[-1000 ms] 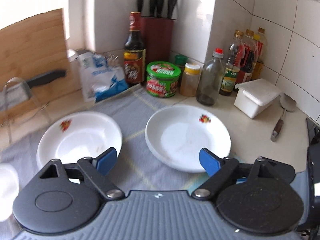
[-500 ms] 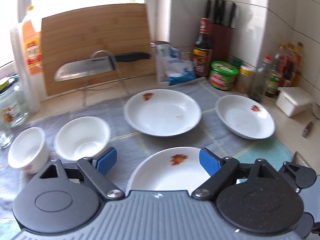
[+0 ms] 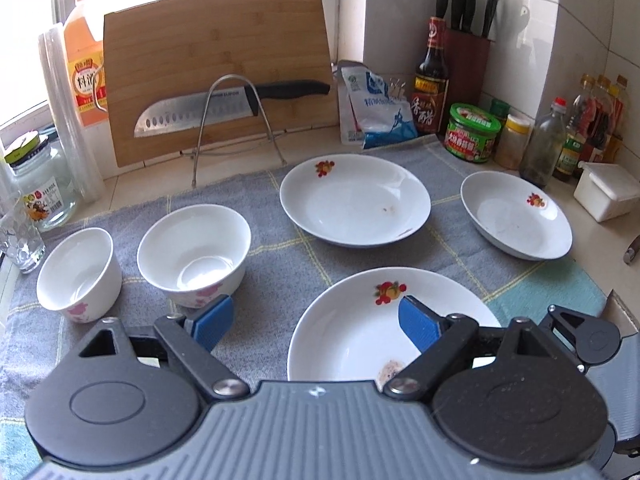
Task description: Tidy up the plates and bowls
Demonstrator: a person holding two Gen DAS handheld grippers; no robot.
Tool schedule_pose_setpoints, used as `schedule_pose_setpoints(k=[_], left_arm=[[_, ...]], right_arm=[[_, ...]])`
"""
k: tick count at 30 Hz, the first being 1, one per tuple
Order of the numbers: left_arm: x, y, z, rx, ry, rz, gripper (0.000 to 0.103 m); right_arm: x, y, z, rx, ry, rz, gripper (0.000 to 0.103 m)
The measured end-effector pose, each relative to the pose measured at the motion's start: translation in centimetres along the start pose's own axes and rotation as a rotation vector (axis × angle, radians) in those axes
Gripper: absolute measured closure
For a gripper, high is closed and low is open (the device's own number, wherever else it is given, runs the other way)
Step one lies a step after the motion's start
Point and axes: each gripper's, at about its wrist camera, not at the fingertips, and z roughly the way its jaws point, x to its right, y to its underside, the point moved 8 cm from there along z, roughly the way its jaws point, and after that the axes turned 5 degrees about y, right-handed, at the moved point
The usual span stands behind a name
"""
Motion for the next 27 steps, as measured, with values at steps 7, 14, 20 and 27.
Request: schedule_pose_setpoints(k=[7, 14, 20, 27], left_arm=[[0.5, 0.3, 2.6, -0.099, 0.053, 0.053, 0.014], [0.3, 1.2, 6.1, -0.243, 0.117, 0.057, 0.014], [0.0, 1.7, 8.5, -0.343, 0.186, 0.018, 0.014], [0.4, 1.7, 10.0, -0.425, 0.238, 0.036, 0.017]], right_arm=[[0.1, -0.1, 0.6, 0.011, -0.022, -0.041, 0.0], [0.3, 0.3, 0.4, 0.064, -0.031, -0.047, 0.0], [0.5, 0.9, 0.0, 0.137, -0.032, -0.047, 0.0], [0.5, 0.9, 0.0, 0.158, -0.028, -0.042, 0.0]])
